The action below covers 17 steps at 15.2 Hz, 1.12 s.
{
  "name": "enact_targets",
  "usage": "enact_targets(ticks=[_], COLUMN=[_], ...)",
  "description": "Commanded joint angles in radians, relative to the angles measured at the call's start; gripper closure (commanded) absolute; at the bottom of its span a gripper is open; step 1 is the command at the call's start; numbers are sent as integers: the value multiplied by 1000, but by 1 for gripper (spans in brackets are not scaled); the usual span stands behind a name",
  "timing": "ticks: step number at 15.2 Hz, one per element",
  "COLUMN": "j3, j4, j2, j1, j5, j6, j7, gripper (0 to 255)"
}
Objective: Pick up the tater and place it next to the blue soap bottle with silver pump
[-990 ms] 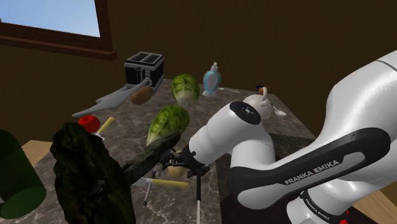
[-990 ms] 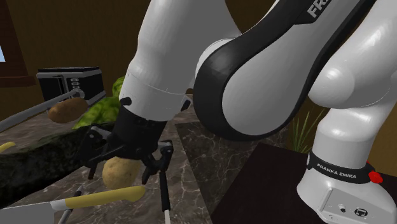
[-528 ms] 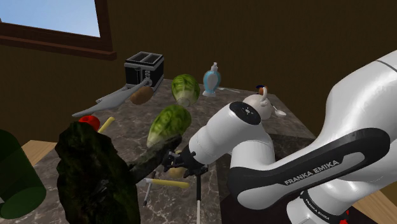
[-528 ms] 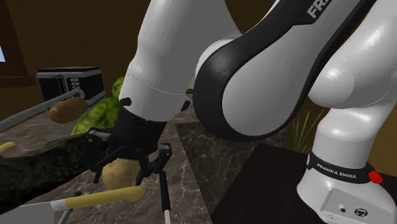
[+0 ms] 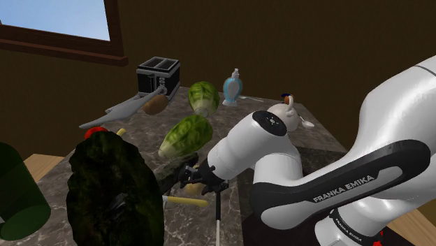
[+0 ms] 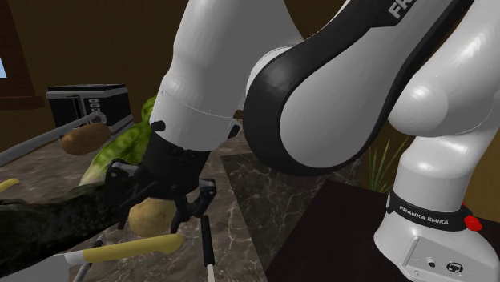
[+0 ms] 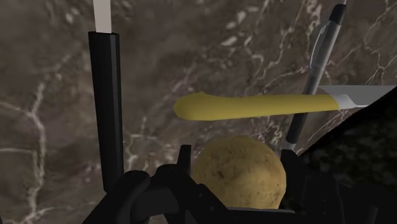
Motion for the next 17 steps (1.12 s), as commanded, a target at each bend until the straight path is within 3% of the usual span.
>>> enact_targets(ticks=[1,8,17], j3=[-59,-266,-429], j4=[4,28,75], j2=[-9,-71,-158], j1=[55,243,366], j5=[6,44,73], j6=[-25,-143,-294], j7=[-7,-49,-90], gripper=[255,255,255])
